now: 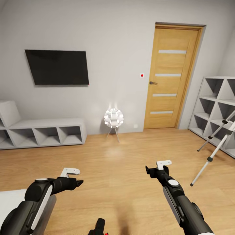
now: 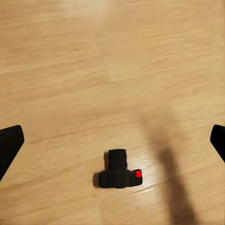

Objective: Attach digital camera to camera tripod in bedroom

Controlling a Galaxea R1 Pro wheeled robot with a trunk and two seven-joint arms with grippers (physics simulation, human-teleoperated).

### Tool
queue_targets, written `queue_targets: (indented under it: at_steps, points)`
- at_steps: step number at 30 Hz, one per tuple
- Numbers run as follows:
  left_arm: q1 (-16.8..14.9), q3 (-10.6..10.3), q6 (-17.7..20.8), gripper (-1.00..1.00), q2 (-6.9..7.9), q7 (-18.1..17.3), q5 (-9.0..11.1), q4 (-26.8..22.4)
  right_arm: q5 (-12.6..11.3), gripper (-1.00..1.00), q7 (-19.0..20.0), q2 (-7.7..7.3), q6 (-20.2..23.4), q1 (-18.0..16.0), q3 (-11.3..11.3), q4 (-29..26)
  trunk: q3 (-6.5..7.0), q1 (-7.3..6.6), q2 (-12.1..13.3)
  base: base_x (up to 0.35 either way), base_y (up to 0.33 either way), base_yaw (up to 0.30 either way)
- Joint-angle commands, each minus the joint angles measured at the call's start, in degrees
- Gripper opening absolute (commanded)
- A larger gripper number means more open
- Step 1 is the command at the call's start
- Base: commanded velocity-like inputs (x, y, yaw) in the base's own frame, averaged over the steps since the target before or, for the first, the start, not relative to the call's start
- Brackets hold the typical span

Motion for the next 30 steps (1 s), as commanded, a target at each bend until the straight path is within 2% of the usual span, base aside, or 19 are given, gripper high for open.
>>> queue_targets:
  at_steps: [1, 7, 9, 15, 30]
  points:
    - [-0.04, -0.19, 0.29, 1.0, 0.06, -0.15, 0.05, 0.07, 0.06, 1.0, -0.04, -0.05, 0.33, -0.03, 0.1, -0.08, -0.25, 0.22, -0.44, 0.0, 0.0, 0.0]
    - [-0.07, -1.87, 0.26, 1.0, 0.63, -0.16, 0.02, 0.46, 0.04, 1.0, -0.01, -0.05, 0.33, -0.03, 0.1, -0.05, -1.32, 1.54, -2.85, 0.0, 0.0, 0.0]
    - [-0.11, -3.49, 0.26, 1.0, 1.29, -0.2, 0.02, 0.82, 0.05, 1.0, -0.01, -0.05, 0.33, -0.03, 0.1, -0.04, -1.68, 1.97, -3.65, 0.0, 0.0, 0.0]
    - [-0.12, -5.27, 0.25, 1.0, 2.04, -0.24, 0.01, 1.11, 0.06, 1.0, 0.0, -0.05, 0.33, -0.03, 0.1, -0.04, -2.76, 3.29, -6.06, 0.0, 0.0, 0.0]
    - [-0.13, -6.3, 0.25, 1.0, 2.31, -0.25, 0.01, 1.11, 0.06, 1.0, 0.0, -0.05, 0.33, -0.03, 0.1, 0.02, -5.45, 6.59, -12.08, 0.0, 0.0, 0.0]
